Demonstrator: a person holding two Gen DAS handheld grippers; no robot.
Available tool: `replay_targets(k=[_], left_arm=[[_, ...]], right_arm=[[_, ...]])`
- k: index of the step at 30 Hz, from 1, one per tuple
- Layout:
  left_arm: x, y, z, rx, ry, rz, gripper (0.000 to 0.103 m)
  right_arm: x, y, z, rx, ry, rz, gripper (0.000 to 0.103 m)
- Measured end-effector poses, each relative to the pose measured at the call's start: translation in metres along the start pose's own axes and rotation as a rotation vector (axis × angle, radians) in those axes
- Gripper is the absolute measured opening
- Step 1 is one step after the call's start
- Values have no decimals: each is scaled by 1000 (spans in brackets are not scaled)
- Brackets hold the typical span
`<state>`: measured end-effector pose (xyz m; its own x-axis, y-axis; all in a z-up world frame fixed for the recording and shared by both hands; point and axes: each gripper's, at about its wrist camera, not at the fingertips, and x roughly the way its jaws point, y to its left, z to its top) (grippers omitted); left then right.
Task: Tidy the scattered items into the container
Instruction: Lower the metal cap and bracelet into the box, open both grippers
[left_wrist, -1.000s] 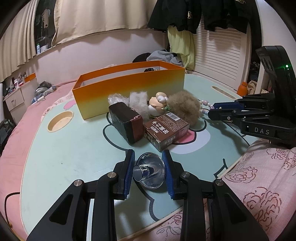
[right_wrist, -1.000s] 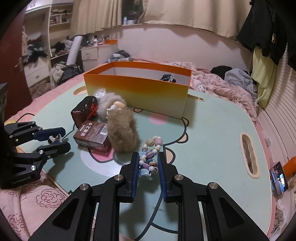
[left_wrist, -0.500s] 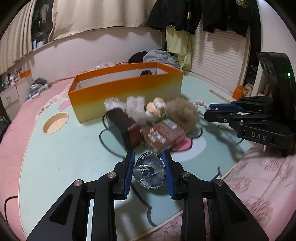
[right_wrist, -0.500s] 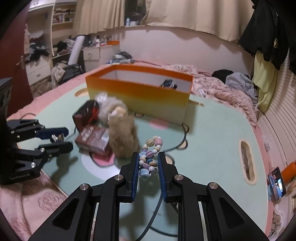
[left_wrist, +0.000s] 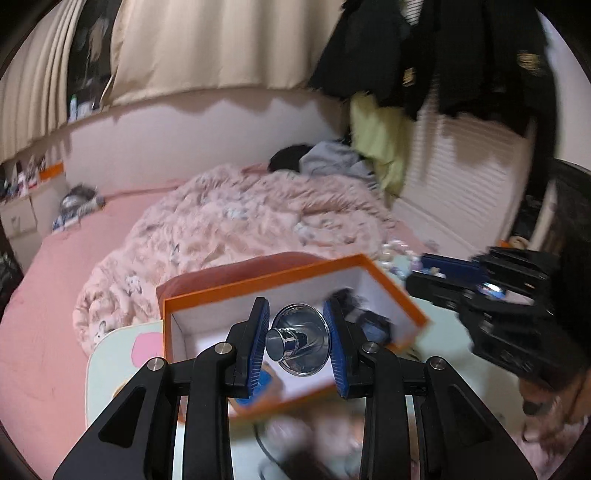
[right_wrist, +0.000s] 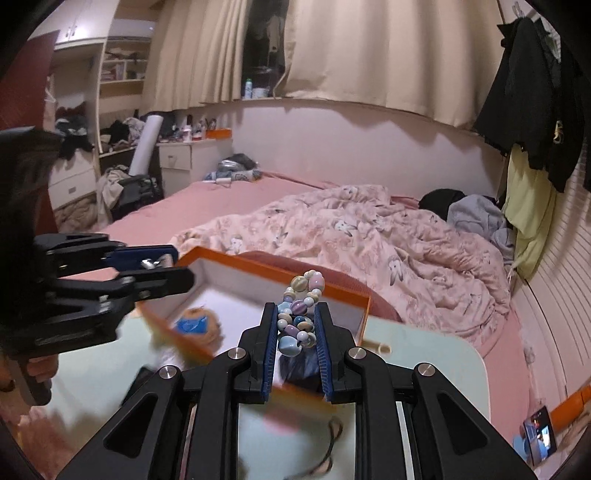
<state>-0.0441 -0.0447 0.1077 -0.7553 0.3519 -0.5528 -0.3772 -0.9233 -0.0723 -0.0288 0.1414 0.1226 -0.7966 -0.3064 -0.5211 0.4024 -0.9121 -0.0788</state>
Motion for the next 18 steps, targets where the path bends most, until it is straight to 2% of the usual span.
replay_targets(k=[3,5,9,10,11,12,13,14,16,18], left_arm=[[35,14,2,-55,84,0,32],[48,18,0,-73,109,6,32],[60,19,-5,-85,136,26,32],[63,20,-5,-102,145,26,35],[65,23,-5,-117,154,28,43],[66,25,-5,-131,154,34,48],[65,26,-5,-139,146,39,61],[63,29,-5,-147,133,46,70],[53,32,-6,-166,101,55,73],[46,37,-7,-180,91,54,73]], right_arm=[[29,-10,2,63,81,69,19],[40,-16,2,114,114,115,19],[52,-16,3,125,130,109,19],[55,-16,3,130,131,106,19],[57,-16,4,136,131,104,20],[59,-17,4,144,131,102,26],[59,-18,4,153,129,96,37],[58,-20,5,166,121,86,43],[50,-24,2,201,92,83,53],[40,-30,0,224,73,84,53]])
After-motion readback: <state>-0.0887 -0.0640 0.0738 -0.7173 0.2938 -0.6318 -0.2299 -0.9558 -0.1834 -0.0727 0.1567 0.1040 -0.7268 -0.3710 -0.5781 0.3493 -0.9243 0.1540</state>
